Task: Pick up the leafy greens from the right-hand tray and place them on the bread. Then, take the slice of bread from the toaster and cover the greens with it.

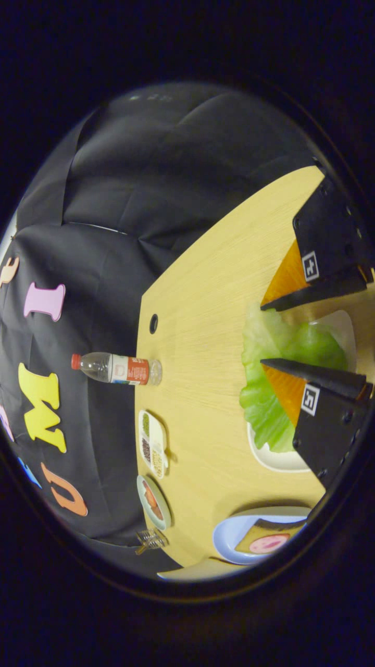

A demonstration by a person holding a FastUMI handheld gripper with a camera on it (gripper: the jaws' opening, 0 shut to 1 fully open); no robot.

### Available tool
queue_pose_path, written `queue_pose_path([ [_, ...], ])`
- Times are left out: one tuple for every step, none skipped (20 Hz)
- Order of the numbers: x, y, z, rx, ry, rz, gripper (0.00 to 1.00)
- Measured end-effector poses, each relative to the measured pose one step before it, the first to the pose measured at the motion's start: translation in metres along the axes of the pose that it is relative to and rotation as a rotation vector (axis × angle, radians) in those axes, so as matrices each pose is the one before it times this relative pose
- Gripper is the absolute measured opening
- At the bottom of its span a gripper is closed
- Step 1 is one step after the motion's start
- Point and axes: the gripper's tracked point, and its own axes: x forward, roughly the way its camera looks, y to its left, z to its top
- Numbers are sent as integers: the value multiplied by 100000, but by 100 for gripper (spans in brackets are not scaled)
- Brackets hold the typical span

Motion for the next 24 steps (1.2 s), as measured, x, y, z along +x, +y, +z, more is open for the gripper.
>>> queue_pose_path([
  [-264,320,189,212,-530,1256,37],
  [-72,73,282,194,-726,429,28],
  [-236,118,358,541,-689,834,18],
  [-365,284,152,2440,366,1315,3],
  [-420,501,-18,3198,587,2469,1],
  [-314,258,-77,2196,681,1354,0],
  [-395,152,203,983,-275,648,1],
  [-391,112,292,-63,-1075,353,1],
  [-550,327,266,-814,-896,818,0],
  [-563,361,352,-1400,-1286,768,0],
  [-616,148,485,-656,-1164,-31,0],
  [-684,458,485,-197,-1070,1014,0],
  [-754,440,617,126,-1178,1032,0],
  [-751,328,748,109,-1720,425,0],
  [-885,406,796,-435,-1717,438,0],
  [-730,626,691,-393,-1610,1268,0],
  [-598,650,514,-46,-698,1406,0],
  [-498,442,266,-214,-345,611,0],
  [-485,399,354,-751,-843,205,0],
  [-421,436,321,-620,-1007,287,0],
  [-483,631,412,-608,-770,905,0],
  [-487,656,349,-628,-1228,881,0],
  [-572,660,512,-923,-1369,993,0],
  [-371,761,306,-1076,-1066,1356,0],
])
